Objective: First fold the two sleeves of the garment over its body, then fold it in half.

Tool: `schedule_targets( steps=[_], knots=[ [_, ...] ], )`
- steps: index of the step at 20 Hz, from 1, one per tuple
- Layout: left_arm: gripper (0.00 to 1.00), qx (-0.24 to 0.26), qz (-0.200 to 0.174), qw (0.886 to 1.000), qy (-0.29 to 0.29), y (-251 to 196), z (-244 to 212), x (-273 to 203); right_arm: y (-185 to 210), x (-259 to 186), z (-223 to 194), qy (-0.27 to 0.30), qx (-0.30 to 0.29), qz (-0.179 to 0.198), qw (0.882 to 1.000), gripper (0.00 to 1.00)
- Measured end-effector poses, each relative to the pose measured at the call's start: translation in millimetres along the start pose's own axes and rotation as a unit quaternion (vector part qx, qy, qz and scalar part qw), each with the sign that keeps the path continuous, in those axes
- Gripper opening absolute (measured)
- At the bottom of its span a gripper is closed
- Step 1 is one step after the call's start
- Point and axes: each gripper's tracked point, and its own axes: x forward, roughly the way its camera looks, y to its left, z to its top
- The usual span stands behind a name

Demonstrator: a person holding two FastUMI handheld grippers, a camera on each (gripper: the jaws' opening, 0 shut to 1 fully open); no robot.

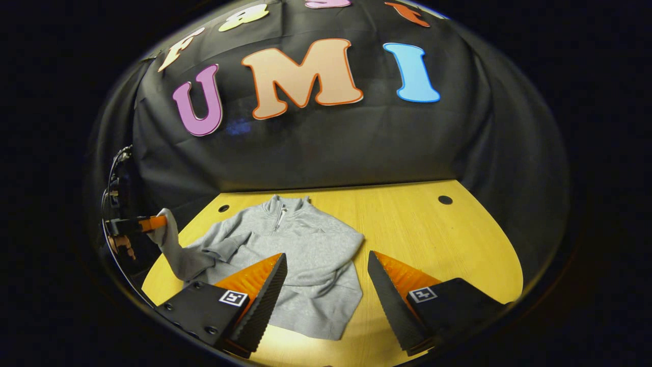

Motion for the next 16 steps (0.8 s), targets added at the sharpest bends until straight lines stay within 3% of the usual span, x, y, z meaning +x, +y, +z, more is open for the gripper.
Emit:
schedule_targets(
  steps=[8,16],
  knots=[
    [0.00,0.045,-0.103,0.993,-0.023,-141.5,38.4,5.8,-50.4,-30.8,-20.4,0.005,0.015,-0.038,0.999,0.99],
    [0.00,0.059,-0.181,0.982,-0.022,-264.5,36.1,3.1,-90.4,-65.7,-48.0,0.019,0.031,-0.068,0.997,0.95]
  ],
)
